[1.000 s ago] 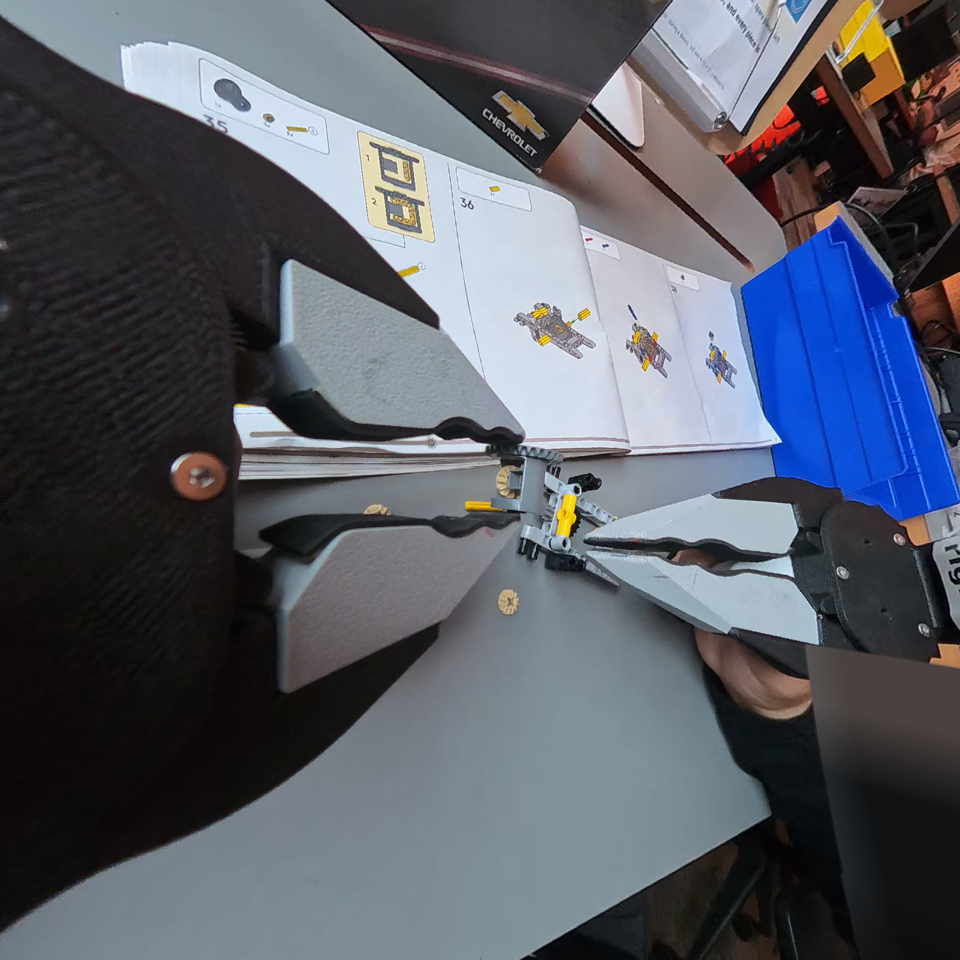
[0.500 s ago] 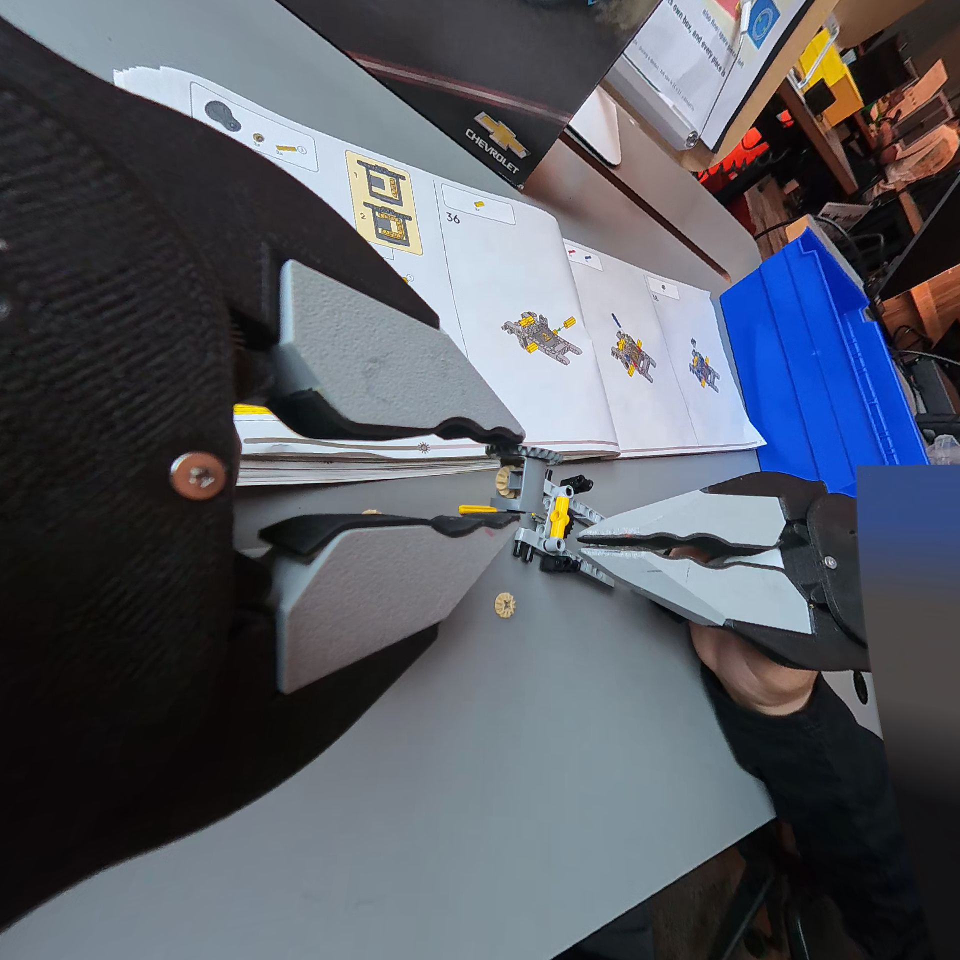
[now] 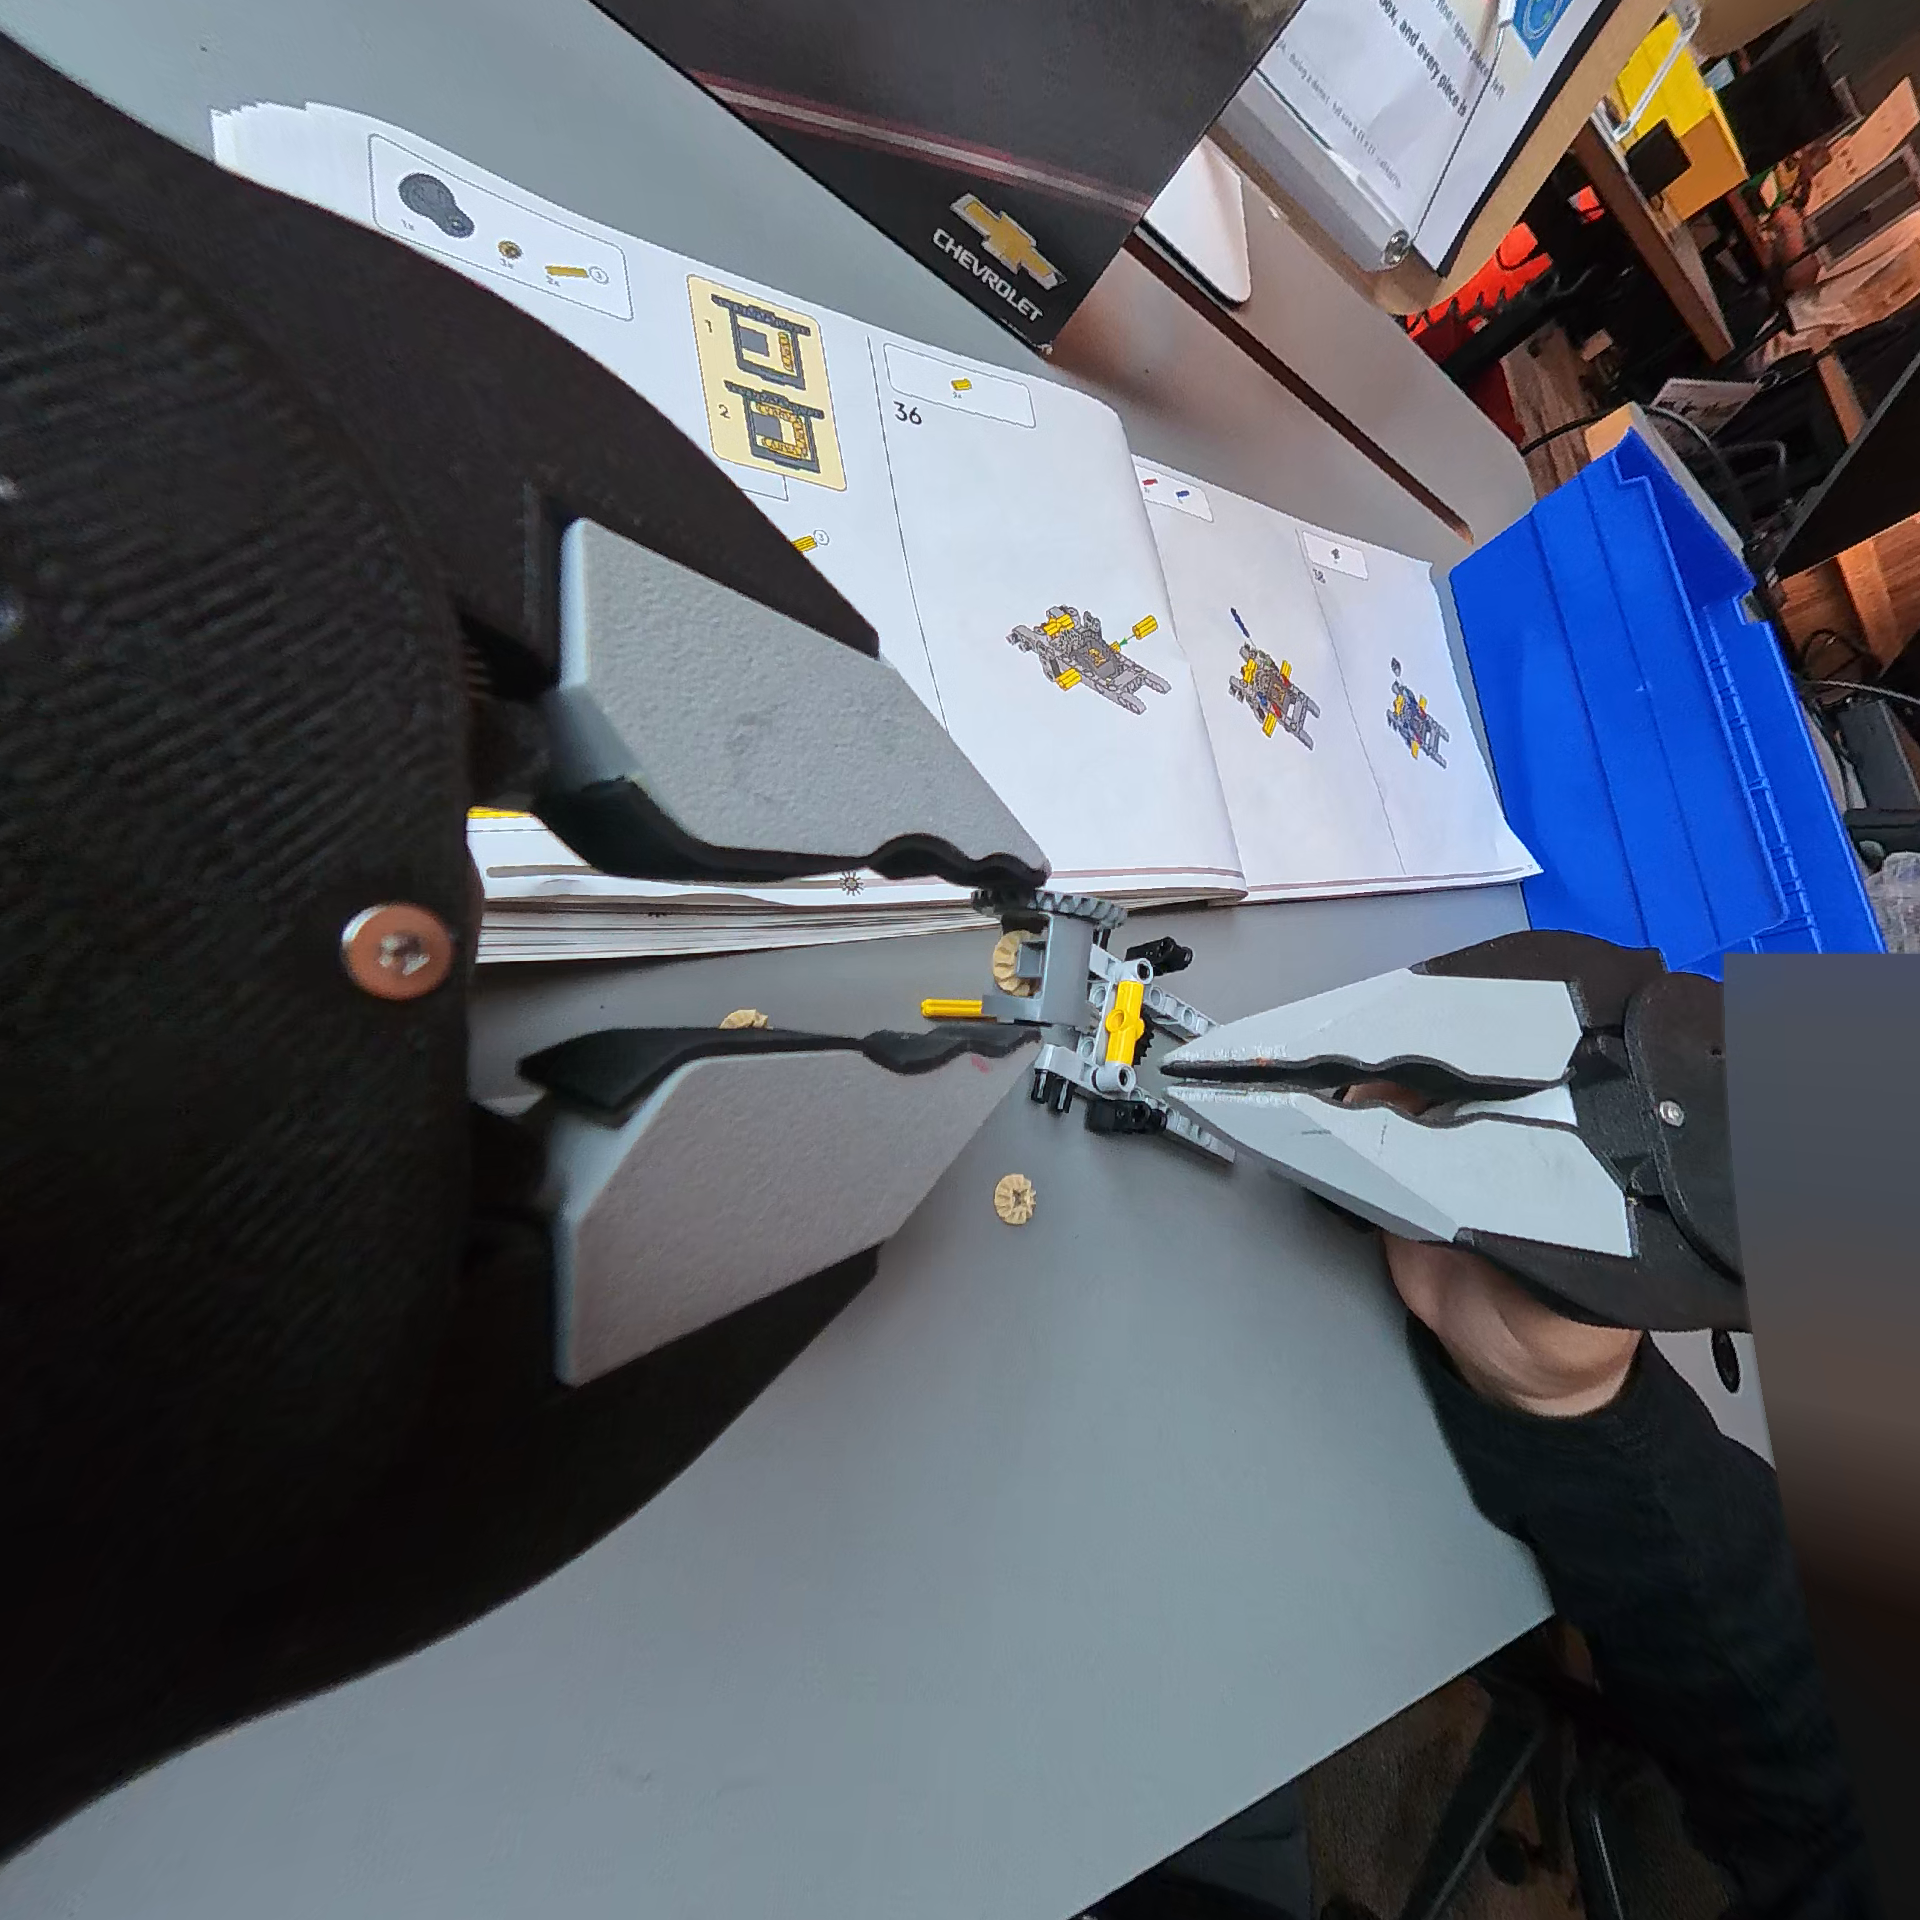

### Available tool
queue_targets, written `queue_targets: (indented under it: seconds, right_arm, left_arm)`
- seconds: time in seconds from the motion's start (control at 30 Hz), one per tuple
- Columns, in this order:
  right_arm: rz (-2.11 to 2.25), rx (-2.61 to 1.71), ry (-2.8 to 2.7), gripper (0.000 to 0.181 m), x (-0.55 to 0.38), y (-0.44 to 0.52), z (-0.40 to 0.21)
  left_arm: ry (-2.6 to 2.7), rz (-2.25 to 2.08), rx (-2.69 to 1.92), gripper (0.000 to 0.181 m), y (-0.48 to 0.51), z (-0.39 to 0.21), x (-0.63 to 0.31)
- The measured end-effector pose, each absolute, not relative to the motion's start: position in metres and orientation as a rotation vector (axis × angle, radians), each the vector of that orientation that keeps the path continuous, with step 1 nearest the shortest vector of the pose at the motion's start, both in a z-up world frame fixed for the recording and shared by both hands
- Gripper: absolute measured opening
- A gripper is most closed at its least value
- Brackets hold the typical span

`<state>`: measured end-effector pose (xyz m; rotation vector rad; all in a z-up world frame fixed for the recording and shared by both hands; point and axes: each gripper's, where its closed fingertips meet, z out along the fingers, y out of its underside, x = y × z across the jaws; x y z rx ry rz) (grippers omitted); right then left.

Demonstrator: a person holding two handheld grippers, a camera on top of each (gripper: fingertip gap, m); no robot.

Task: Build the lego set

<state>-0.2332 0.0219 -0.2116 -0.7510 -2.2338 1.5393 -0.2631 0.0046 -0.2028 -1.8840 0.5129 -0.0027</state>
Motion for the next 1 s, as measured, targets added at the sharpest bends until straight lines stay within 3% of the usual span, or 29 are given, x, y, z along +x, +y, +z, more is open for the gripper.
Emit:
queue_targets:
  seconds: [1.0]
  right_arm:
    - [1.547, -0.723, -2.226, 0.0, -0.229, 0.02, -0.208]
  left_arm:
    - [0.624, -0.135, -1.696, 0.023, -0.004, -0.18, -0.235]
